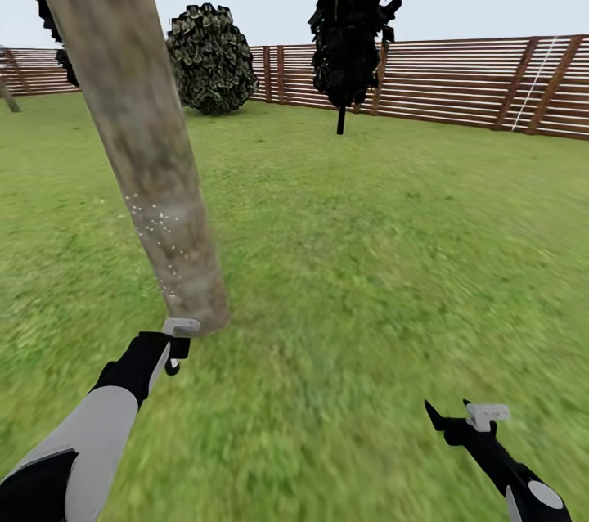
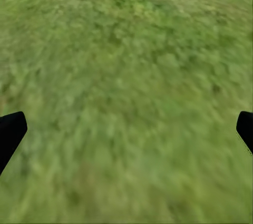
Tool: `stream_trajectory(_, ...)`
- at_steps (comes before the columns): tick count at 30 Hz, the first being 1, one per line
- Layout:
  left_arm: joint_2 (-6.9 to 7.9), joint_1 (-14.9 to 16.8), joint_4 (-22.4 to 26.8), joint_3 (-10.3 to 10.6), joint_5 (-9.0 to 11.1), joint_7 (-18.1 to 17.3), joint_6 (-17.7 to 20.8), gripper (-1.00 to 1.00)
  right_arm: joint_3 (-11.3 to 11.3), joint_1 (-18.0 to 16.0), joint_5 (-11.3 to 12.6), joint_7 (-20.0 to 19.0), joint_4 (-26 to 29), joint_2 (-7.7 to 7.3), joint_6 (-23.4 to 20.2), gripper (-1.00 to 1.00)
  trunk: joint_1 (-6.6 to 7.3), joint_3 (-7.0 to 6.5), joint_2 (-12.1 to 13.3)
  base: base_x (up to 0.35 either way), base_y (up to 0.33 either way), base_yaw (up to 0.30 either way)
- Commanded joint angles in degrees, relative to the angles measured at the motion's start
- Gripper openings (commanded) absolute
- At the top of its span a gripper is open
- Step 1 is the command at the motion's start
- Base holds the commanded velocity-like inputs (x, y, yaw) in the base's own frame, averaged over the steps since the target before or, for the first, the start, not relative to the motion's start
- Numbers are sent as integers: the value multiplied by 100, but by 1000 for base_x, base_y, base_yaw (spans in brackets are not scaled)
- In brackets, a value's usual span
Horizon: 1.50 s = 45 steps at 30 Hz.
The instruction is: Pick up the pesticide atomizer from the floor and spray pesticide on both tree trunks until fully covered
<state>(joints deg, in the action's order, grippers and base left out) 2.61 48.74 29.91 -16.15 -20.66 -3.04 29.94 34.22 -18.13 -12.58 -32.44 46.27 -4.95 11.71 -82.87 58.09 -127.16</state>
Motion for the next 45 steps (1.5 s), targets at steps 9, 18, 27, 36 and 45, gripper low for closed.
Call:
stream_trajectory(9,-7,4,6,-28,-46,-39,20,-100,28,-6,-60,-26,-4,3,42,100,-1,5,-2,199,-216,17)
stream_trajectory(18,-70,4,6,-28,-52,-39,20,-100,24,-6,-60,-26,-4,3,42,100,-1,5,-2,132,-254,167)
stream_trajectory(27,-76,4,11,-28,-52,-30,20,-100,23,-6,-60,-26,-4,3,42,100,-1,5,-2,134,-255,242)
stream_trajectory(36,-75,4,10,-28,-52,-30,27,-100,24,-6,-60,-27,-4,3,42,100,-1,5,-2,39,-267,65)
stream_trajectory(45,-72,4,14,-28,-44,-30,29,-100,23,-6,-60,-26,-4,3,42,100,-1,5,-2,22,-271,258)
